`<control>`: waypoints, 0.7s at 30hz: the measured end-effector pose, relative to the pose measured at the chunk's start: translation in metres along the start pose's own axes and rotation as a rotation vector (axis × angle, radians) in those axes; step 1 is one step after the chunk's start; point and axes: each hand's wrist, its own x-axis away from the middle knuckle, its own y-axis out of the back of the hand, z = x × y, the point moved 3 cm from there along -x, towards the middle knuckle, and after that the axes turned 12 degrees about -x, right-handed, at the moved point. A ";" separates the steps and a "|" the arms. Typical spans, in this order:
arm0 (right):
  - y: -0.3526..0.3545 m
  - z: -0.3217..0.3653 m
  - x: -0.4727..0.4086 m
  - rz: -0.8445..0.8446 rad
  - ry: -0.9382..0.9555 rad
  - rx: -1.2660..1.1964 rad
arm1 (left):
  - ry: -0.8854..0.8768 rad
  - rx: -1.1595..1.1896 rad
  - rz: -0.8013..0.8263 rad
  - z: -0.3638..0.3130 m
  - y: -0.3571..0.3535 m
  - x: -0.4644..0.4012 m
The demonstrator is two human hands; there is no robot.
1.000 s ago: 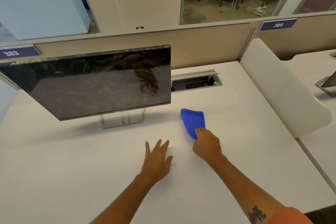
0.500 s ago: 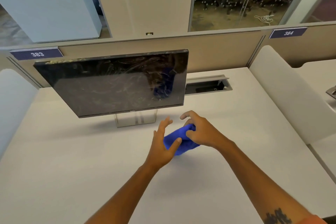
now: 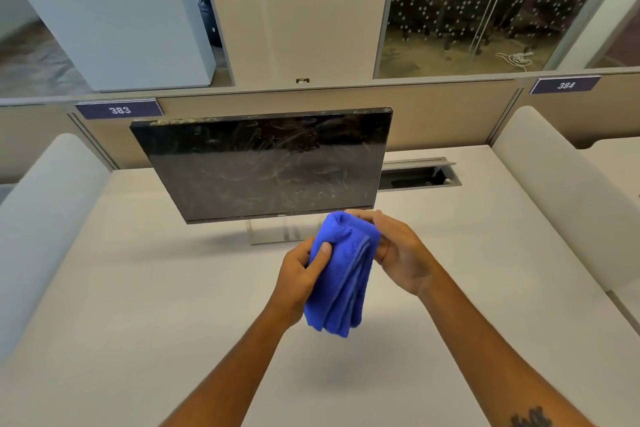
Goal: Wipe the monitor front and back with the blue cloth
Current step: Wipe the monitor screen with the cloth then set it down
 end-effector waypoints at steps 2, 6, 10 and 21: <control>-0.010 -0.014 0.003 0.000 0.020 -0.054 | 0.022 0.069 -0.016 -0.007 0.003 -0.001; -0.034 -0.042 0.007 0.029 0.067 -0.088 | 0.086 0.223 -0.071 -0.021 0.006 -0.003; -0.054 -0.056 0.009 -0.030 0.114 -0.111 | 0.141 0.300 -0.110 -0.026 0.008 -0.005; -0.075 -0.055 -0.001 -0.332 0.198 -0.121 | 0.153 0.068 -0.188 -0.025 0.000 -0.013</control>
